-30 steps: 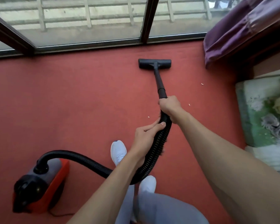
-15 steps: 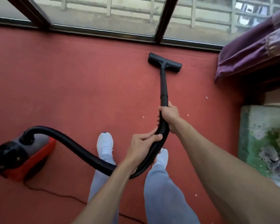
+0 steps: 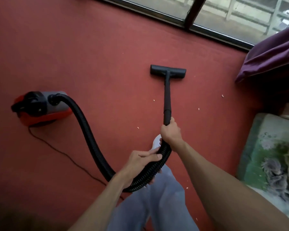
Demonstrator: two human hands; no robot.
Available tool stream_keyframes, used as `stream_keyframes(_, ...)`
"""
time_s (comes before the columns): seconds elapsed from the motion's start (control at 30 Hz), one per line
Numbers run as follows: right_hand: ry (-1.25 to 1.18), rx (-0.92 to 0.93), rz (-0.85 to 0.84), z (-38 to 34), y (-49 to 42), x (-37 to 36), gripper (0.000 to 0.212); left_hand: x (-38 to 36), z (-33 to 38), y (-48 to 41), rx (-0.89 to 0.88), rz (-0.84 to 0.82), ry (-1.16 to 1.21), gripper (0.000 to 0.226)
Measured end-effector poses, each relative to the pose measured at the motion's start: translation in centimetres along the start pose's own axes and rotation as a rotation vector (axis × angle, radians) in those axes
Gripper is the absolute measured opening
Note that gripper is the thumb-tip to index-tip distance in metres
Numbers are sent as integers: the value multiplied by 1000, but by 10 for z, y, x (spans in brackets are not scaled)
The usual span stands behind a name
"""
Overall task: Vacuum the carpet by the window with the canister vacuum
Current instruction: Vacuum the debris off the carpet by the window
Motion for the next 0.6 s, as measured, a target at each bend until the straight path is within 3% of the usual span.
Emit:
stream_keyframes(0.27, 26, 38, -18, 55, 69, -27, 32, 32, -66, 45, -1, -107, -62, 39)
stream_keyframes(0.47, 35, -76, -107, 89, 134, -32, 11, 56, -96, 86, -69, -83, -177, 38)
stream_keyframes(0.6, 78, -67, -97, 99, 131, -40, 33, 57, -103, 95, -129, -66, -209, 42)
Point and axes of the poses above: each hand's wrist, its own y-axis away from the middle knuckle, its own x-axis out of the back of the hand, z = x × y, the point moved 8 cm from there along -y, towards the middle knuckle, and after that the axes turned 14 degrees about z, right-handed, at the moved point
